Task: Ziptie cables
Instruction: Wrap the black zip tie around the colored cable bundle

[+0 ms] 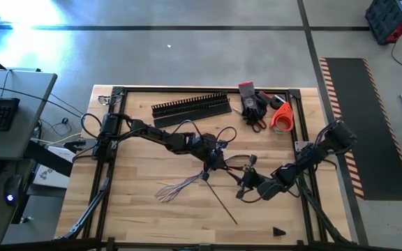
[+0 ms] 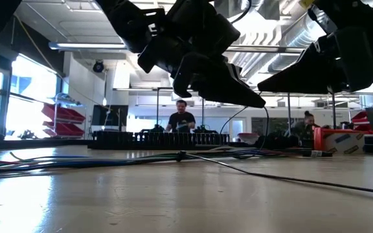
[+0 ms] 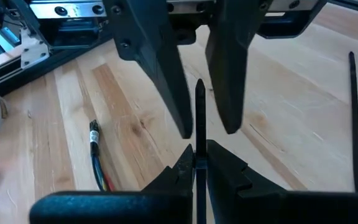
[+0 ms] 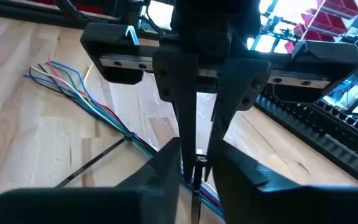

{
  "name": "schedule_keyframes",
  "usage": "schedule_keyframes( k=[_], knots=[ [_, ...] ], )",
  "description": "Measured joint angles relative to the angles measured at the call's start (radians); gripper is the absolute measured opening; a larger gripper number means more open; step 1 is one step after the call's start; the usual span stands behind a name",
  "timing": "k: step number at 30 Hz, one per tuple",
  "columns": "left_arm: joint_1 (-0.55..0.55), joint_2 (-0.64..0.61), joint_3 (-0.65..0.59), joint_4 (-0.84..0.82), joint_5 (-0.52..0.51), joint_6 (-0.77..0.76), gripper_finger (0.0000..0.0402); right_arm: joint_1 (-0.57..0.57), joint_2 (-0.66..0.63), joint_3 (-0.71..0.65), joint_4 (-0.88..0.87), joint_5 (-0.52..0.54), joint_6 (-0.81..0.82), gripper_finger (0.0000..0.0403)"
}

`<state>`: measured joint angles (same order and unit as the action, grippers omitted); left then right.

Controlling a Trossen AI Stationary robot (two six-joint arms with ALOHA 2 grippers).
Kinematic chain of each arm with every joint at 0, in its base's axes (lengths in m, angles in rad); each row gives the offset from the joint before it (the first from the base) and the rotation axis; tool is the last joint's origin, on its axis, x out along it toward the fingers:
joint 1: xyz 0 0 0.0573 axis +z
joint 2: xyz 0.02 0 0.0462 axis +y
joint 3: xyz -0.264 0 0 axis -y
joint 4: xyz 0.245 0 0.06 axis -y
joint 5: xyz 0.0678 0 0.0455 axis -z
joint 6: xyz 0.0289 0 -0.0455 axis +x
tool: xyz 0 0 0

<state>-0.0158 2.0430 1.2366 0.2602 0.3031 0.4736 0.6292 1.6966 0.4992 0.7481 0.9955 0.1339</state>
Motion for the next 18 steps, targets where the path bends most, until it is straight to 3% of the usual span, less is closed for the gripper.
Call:
schedule_keyframes(
  k=[6, 11, 18],
  knots=[
    [-0.001, 0.0, 0.0, -0.002, -0.001, 0.0, 0.0, 0.001, 0.0, 0.0, -0.001, -0.001, 0.0, 0.0006],
    [0.002, 0.0, 0.0, -0.003, 0.002, 0.008, 0.0, 0.021, -0.047, -0.001, -0.004, 0.014, 0.004, 0.0002],
    [0.035, 0.0, 0.0, -0.008, 0.011, 0.019, 0.0, 0.135, -0.218, -0.001, -0.117, 0.127, 0.002, 0.0001]
  ],
)
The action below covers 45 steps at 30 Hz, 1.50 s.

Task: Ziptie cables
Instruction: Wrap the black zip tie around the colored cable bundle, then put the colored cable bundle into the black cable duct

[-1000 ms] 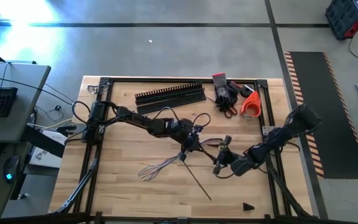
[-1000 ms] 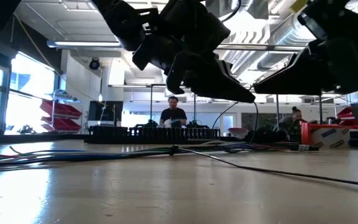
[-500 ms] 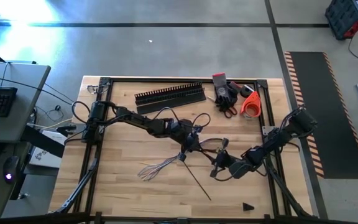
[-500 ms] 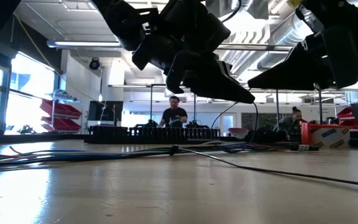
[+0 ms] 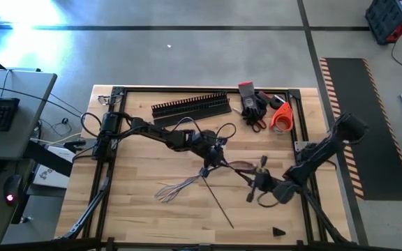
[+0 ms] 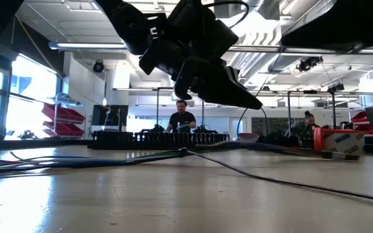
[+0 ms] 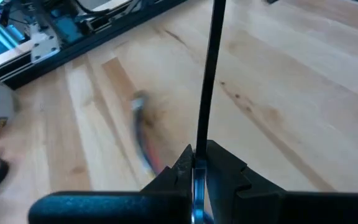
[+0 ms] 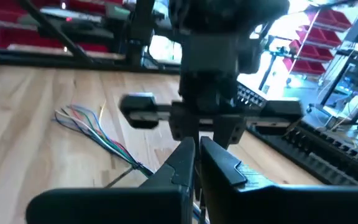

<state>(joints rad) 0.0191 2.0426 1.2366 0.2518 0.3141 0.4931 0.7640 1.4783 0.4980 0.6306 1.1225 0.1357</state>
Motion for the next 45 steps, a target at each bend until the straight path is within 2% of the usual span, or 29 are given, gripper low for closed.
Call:
schedule_keyframes(
  k=[5, 12, 15, 19, 23, 28, 30, 33, 38, 42, 45],
  knots=[
    [0.029, 0.027, 0.0, 0.009, 0.043, 0.006, 0.0, 0.116, -0.127, 0.0, -0.042, 0.137, -0.04, 0.0],
    [0.037, 0.098, 0.003, 0.031, 0.07, -0.013, 0.0, 0.308, -0.275, 0.014, 0.029, 0.426, -0.311, 0.0],
    [0.035, 0.112, 0.007, 0.036, 0.07, -0.019, 0.0, 0.361, -0.318, 0.046, 0.037, 0.45, -0.428, 0.0001],
    [0.041, 0.125, -0.001, -0.014, 0.049, -0.016, 0.0001, 0.37, -0.346, 0.091, 0.048, 0.451, -0.502, 0.0002],
    [0.048, 0.122, -0.004, -0.017, 0.05, -0.02, 0.0001, 0.36, -0.346, 0.09, 0.024, 0.451, -0.468, 0.0001],
    [0.045, 0.115, -0.005, -0.02, 0.043, -0.063, 0.0016, 0.34, -0.342, 0.088, -0.243, 0.446, -0.109, 0.0],
    [0.037, 0.101, -0.005, -0.025, 0.055, -0.093, 0.0038, 0.323, -0.344, 0.088, -0.366, 0.405, 0.07, 0.0],
    [0.022, 0.067, -0.003, -0.052, 0.061, -0.128, 0.0083, 0.271, -0.344, 0.088, -0.545, 0.282, 0.313, 0.0014],
    [-0.005, -0.008, -0.003, -0.164, 0.03, -0.176, 0.0156, 0.129, -0.341, 0.088, -0.812, 0.004, 0.634, 0.0076],
    [-0.02, -0.115, -0.006, -0.277, -0.152, -0.235, 0.0175, -0.022, -0.329, 0.088, -0.945, -0.225, 0.688, 0.0133],
    [0.007, -0.206, -0.064, -0.292, -0.297, -0.238, 0.0173, -0.13, -0.298, 0.088, -0.956, -0.345, 0.592, 0.0168]
  ],
)
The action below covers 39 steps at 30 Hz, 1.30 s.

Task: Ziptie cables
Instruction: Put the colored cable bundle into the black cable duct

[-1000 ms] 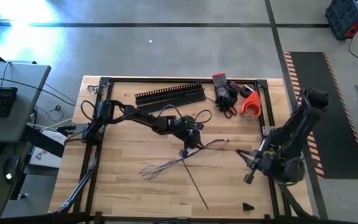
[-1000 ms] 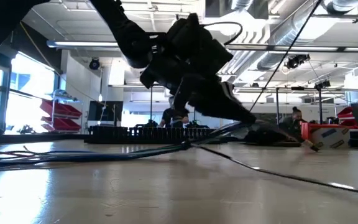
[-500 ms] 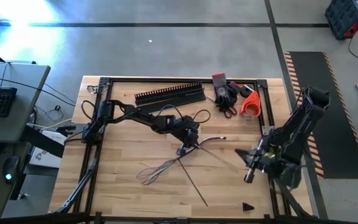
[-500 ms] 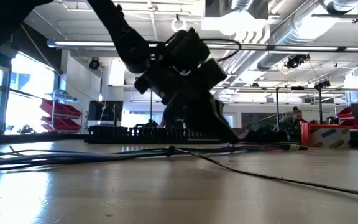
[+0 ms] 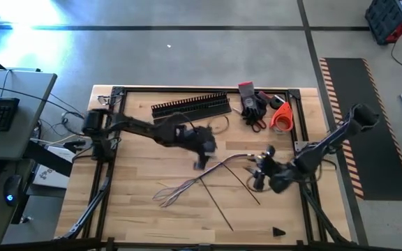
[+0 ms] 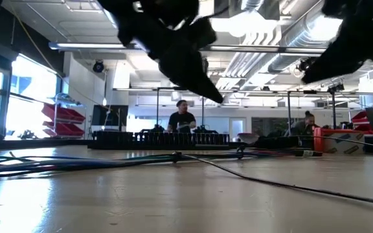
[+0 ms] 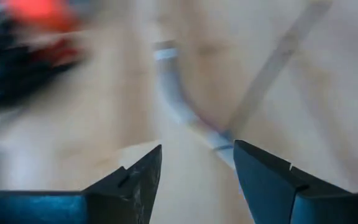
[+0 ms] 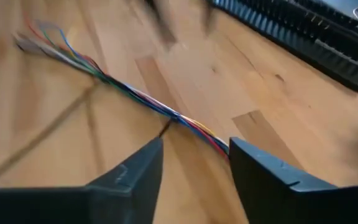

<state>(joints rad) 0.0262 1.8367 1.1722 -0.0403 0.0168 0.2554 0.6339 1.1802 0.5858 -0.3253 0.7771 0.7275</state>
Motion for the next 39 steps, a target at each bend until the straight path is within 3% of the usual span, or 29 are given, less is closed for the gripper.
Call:
schedule_keyframes(
  k=[3, 7, 11, 16, 21, 25, 28, 33, 39],
  knots=[
    [0.095, -0.092, -0.099, 0.076, -0.075, -0.021, 0.0166, -0.082, 0.041, 0.0, 0.038, -0.064, -0.113, 0.0194],
    [0.291, -0.141, -0.219, 0.185, -0.023, -0.051, 0.0165, -0.16, 0.094, 0.0, 0.096, -0.1, -0.246, 0.0211],
    [0.464, -0.122, -0.257, 0.219, 0.046, -0.017, 0.0172, -0.234, 0.128, -0.001, 0.125, -0.15, -0.366, 0.0212],
    [0.58, -0.063, -0.258, 0.205, 0.127, 0.014, 0.0181, -0.343, 0.13, -0.001, 0.176, -0.267, -0.498, 0.0209],
    [0.606, 0.011, -0.257, 0.193, 0.127, 0.042, 0.0181, -0.415, 0.13, -0.001, 0.239, -0.37, -0.583, 0.0209],
    [0.594, 0.051, -0.255, 0.193, 0.065, 0.046, 0.0171, -0.434, 0.13, -0.001, 0.242, -0.391, -0.597, 0.0209],
    [0.574, 0.052, -0.254, 0.191, 0.027, 0.073, 0.0132, -0.433, 0.13, -0.001, 0.242, -0.392, -0.596, 0.0209],
    [0.544, 0.003, -0.256, 0.158, -0.058, 0.129, 0.0023, -0.433, 0.13, -0.001, 0.245, -0.392, -0.579, 0.0209],
    [0.508, -0.128, -0.255, 0.096, -0.129, 0.159, 0.0003, -0.425, 0.129, -0.001, 0.231, -0.392, -0.545, 0.0209]
  ],
)
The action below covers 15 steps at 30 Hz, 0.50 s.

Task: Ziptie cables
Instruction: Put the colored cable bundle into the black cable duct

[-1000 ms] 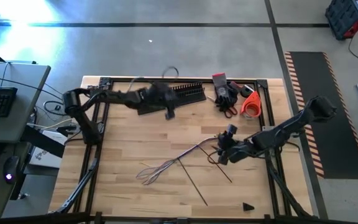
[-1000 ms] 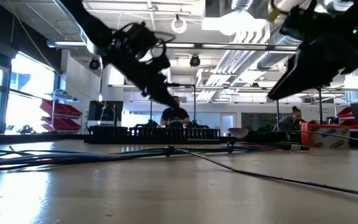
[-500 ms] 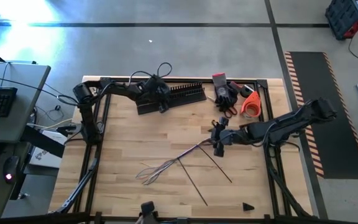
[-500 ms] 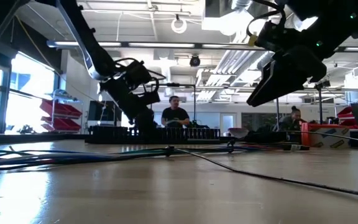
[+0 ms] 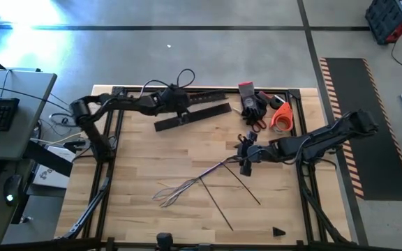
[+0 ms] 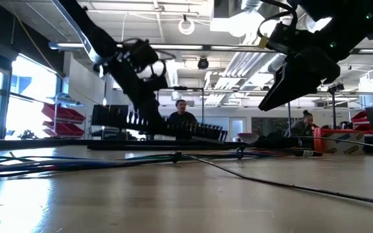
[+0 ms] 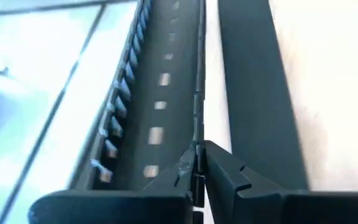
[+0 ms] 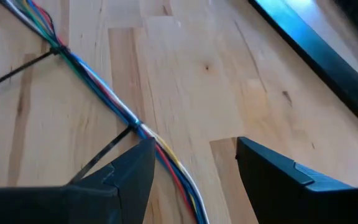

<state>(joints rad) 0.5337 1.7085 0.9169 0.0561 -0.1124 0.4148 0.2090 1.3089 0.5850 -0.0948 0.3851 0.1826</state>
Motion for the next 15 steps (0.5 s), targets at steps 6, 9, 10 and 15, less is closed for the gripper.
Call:
schedule_keyframes(
  k=[6, 9, 10, 15],
  knots=[
    [-0.103, -0.186, 0.001, -0.16, -0.002, -0.071, 0.0001, 0.025, -0.009, 0.0, -0.028, -0.01, -0.022, 0.0208],
    [-0.197, -0.249, 0.001, -0.246, 0.005, -0.177, 0.0, 0.019, -0.008, -0.013, 0.004, -0.087, -0.086, 0.0208],
    [-0.232, -0.257, 0.001, -0.26, 0.009, -0.219, 0.0, 0.011, -0.008, -0.029, 0.027, -0.124, -0.115, 0.0208],
    [-0.402, -0.219, -0.023, -0.212, -0.024, -0.407, 0.0, -0.072, -0.008, -0.149, 0.112, -0.164, -0.157, 0.0208]
  ],
)
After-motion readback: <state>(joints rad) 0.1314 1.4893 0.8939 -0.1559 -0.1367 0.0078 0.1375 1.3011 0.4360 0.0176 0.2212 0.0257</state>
